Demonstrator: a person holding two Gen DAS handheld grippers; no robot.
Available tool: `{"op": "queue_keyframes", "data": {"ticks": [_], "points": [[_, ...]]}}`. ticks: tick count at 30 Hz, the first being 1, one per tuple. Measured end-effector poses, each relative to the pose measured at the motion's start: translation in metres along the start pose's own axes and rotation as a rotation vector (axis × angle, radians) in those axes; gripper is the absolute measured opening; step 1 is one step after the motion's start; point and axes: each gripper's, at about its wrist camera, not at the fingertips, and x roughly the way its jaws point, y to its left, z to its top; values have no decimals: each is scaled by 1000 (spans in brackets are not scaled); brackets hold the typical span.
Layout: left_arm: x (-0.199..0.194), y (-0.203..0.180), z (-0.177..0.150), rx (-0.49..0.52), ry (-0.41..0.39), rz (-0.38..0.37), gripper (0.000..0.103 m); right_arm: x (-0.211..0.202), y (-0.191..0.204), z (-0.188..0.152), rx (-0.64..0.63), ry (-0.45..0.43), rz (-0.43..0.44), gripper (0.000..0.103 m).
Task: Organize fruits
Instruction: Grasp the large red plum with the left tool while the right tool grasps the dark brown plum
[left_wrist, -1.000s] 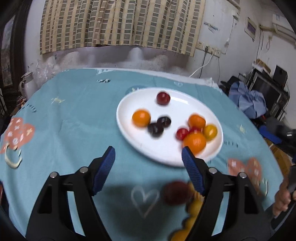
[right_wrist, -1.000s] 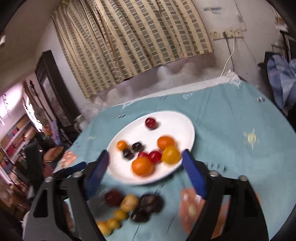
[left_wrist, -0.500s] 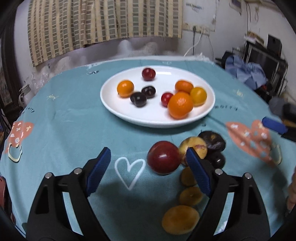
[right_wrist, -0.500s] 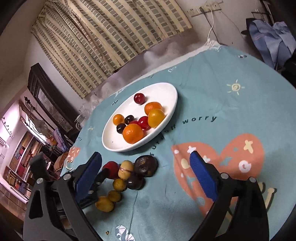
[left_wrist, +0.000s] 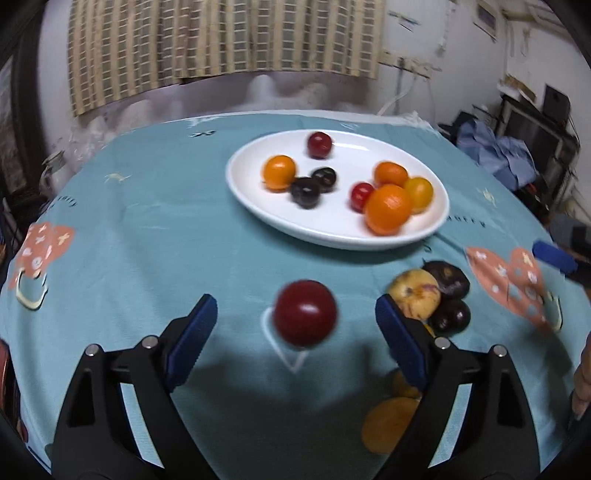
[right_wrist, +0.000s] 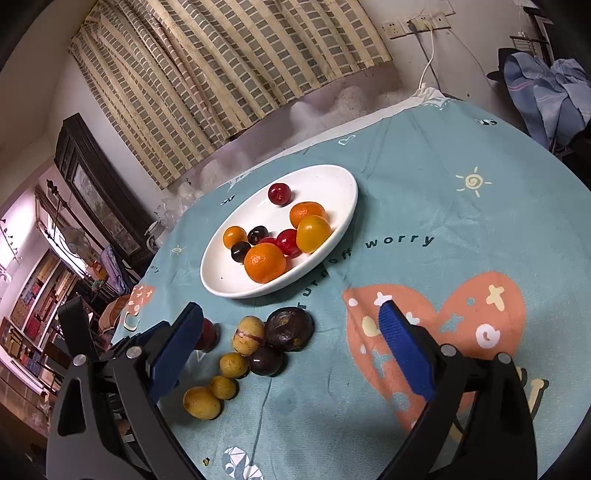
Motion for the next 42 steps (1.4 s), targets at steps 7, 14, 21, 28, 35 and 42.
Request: {"op": "queue_keyframes", "data": {"ticks": [7, 14, 21, 28, 35, 42], "points": [[13, 4, -1, -26, 49, -35, 62, 3, 7, -3, -45, 4, -13, 96], [24, 15, 6, -83, 63, -47, 59, 18, 17, -12, -150, 42, -68, 95], [29, 20, 5, -106, 91, -72, 41, 50, 29, -27, -357, 130, -201, 67], [30, 18, 5, -102, 99, -69, 43, 73, 33, -22, -380, 155, -200, 65], [33, 18, 5, -102, 107, -67, 43, 96, 18, -7, -233, 229, -53, 62], [33, 18, 4, -105, 102, -70, 43, 85, 31, -12, -381, 239, -93, 43]]}}
